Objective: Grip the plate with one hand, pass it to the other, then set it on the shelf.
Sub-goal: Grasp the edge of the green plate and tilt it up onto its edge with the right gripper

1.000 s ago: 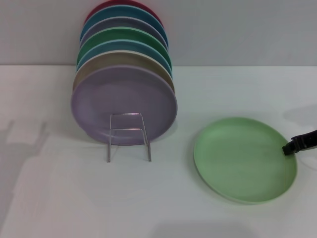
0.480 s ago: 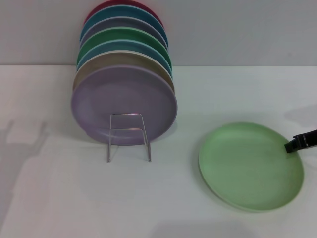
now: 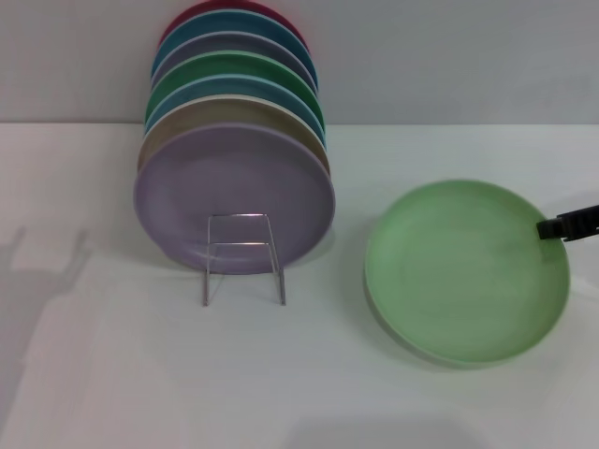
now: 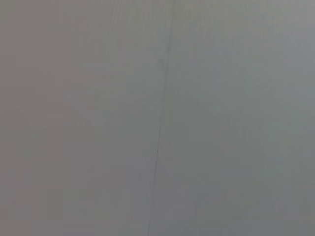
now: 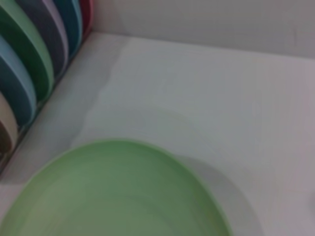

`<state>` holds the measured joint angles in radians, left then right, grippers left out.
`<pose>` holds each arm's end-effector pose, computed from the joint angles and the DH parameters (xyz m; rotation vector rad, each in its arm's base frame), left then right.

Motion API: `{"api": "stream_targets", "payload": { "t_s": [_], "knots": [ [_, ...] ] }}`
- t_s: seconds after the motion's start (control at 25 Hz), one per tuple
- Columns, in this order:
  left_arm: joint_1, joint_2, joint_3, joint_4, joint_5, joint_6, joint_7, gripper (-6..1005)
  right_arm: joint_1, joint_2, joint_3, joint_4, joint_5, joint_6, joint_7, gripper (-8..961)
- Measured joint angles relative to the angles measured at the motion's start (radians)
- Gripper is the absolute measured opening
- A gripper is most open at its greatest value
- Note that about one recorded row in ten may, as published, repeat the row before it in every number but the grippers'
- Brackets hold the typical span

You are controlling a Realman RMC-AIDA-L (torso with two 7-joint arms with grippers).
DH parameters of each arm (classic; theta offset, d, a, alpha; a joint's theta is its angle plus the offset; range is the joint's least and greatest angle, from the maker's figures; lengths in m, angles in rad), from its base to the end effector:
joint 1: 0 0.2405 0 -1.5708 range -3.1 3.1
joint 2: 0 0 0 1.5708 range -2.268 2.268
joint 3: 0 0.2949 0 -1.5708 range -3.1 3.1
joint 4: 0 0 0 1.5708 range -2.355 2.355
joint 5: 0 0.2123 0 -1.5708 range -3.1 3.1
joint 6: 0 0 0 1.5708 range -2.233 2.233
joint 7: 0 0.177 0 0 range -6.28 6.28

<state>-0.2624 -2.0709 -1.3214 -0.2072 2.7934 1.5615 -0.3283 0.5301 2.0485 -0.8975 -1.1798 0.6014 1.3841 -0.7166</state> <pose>-0.3460 0.3159 0.0217 -1.4263 -0.3665 -1.0371 0.3121 0.4099 0.0279 -2.2285 1.2735 -0.0502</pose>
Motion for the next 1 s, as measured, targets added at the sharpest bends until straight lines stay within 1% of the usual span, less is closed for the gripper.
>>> {"api": "stream_targets", "payload": {
  "t_s": [0.04, 0.12, 0.2, 0.24, 0.28, 0.32, 0.4, 0.44, 0.48, 0.64, 1.0],
  "knots": [
    [0.000, 0.000, -0.001, 0.000, 0.000, 0.000, 0.000, 870, -0.014, 0.009, 0.000, -0.048, 0.004, 0.020, -0.008, 17],
    [0.000, 0.000, -0.001, 0.000, 0.000, 0.000, 0.000, 870, -0.020, 0.012, 0.000, -0.065, 0.007, 0.029, -0.011, 16],
    [0.000, 0.000, -0.001, 0.000, 0.000, 0.000, 0.000, 870, -0.031, 0.015, 0.000, -0.101, 0.013, 0.056, -0.013, 16],
    [0.000, 0.000, -0.001, 0.000, 0.000, 0.000, 0.000, 870, -0.041, 0.016, 0.002, -0.142, 0.018, 0.084, -0.018, 16],
    [0.000, 0.000, -0.001, 0.000, 0.000, 0.000, 0.000, 870, -0.041, 0.016, 0.002, -0.142, 0.018, 0.084, -0.018, 16],
    [0.000, 0.000, -0.001, 0.000, 0.000, 0.000, 0.000, 870, -0.048, 0.018, 0.005, -0.170, 0.019, 0.100, -0.024, 16],
    [-0.001, 0.000, -0.001, 0.000, 0.000, -0.002, 0.000, 870, -0.060, 0.023, 0.011, -0.221, 0.020, 0.131, -0.043, 16],
    [-0.003, 0.000, -0.001, 0.000, 0.000, -0.004, 0.000, 870, -0.072, 0.026, 0.017, -0.279, 0.023, 0.157, -0.068, 16],
    [-0.003, 0.000, -0.001, 0.000, 0.000, -0.004, 0.000, 870, -0.072, 0.026, 0.017, -0.279, 0.023, 0.157, -0.068, 17],
    [-0.006, 0.000, -0.002, 0.000, 0.000, -0.006, 0.000, 870, -0.099, 0.031, 0.025, -0.362, 0.068, 0.194, -0.146, 17],
    [-0.010, 0.000, -0.002, 0.000, -0.001, -0.008, 0.000, 870, -0.119, 0.038, 0.012, -0.396, 0.134, 0.230, -0.287, 17]
  ]
}}
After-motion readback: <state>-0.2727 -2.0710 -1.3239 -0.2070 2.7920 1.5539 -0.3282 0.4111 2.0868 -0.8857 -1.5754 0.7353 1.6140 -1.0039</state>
